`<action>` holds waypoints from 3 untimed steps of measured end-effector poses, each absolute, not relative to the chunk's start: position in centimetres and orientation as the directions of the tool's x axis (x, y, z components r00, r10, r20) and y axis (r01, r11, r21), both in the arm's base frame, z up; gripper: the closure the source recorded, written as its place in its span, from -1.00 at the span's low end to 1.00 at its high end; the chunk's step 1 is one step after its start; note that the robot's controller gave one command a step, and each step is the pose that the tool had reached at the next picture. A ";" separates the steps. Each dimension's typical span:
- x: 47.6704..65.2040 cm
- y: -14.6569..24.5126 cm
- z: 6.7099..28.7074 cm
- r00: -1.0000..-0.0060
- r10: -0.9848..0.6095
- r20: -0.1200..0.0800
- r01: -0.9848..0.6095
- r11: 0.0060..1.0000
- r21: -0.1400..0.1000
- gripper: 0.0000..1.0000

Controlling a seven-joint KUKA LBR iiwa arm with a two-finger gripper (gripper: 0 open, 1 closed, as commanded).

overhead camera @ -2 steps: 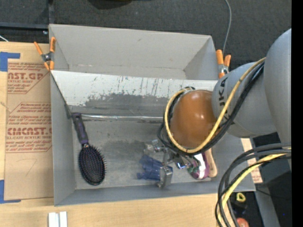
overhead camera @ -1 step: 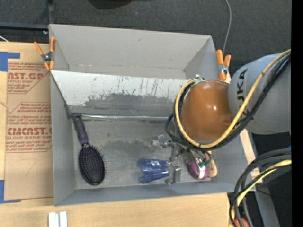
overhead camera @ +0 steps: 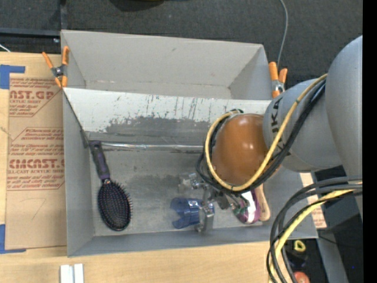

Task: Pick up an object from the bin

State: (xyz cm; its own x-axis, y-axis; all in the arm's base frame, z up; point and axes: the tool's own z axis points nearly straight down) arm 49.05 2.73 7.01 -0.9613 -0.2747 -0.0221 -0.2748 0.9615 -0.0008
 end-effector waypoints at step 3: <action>49.0 2.8 7.0 -0.963 -0.268 -0.022 -0.268 0.963 0.000 1.00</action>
Offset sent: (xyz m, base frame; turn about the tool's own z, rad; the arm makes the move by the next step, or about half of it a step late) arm -0.0001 0.0003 0.0000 0.0057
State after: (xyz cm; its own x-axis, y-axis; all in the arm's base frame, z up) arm 49.02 2.81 7.00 -0.9630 -0.2684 -0.0225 -0.2685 0.9633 -0.0001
